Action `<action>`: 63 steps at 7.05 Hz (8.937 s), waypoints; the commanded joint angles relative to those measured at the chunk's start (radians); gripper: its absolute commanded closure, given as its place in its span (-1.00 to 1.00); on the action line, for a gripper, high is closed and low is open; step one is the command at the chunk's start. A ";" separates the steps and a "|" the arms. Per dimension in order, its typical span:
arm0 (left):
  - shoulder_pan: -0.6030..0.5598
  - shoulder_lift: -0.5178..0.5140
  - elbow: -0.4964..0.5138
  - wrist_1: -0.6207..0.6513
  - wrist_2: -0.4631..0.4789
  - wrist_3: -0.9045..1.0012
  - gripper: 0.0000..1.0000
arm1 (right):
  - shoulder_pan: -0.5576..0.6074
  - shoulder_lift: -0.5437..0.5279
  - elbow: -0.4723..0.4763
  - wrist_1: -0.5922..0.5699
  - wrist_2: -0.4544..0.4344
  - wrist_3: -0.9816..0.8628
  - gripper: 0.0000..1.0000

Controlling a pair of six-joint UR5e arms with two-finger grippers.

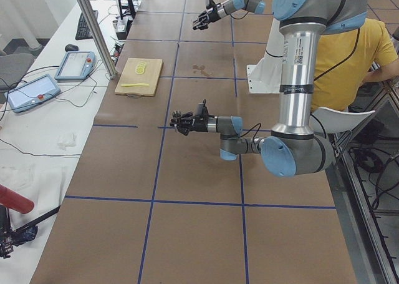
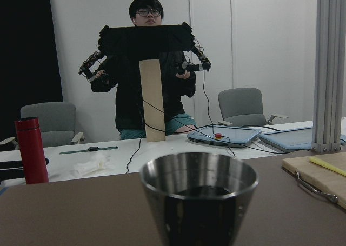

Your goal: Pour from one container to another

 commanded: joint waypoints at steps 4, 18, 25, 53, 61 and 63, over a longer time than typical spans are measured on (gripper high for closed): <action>-0.040 0.029 0.135 -0.053 0.061 -0.143 1.00 | 0.011 0.001 0.001 0.000 0.014 -0.028 1.00; -0.037 0.029 0.155 -0.041 -0.113 -0.148 1.00 | 0.015 0.006 0.010 0.002 0.015 -0.036 1.00; -0.028 0.032 0.164 -0.035 -0.130 -0.151 0.73 | 0.015 0.010 0.012 0.002 0.015 -0.036 1.00; -0.104 0.428 0.071 -0.262 -0.509 -0.177 -1.00 | 0.017 -0.003 0.046 0.000 0.016 -0.037 1.00; -0.986 -0.128 0.040 0.793 -1.496 0.280 -1.00 | 0.032 -0.032 -0.150 0.294 0.025 -0.037 1.00; -0.990 -0.073 -0.053 0.803 -1.606 0.277 -1.00 | 0.029 -0.048 -0.328 0.516 0.016 -0.034 1.00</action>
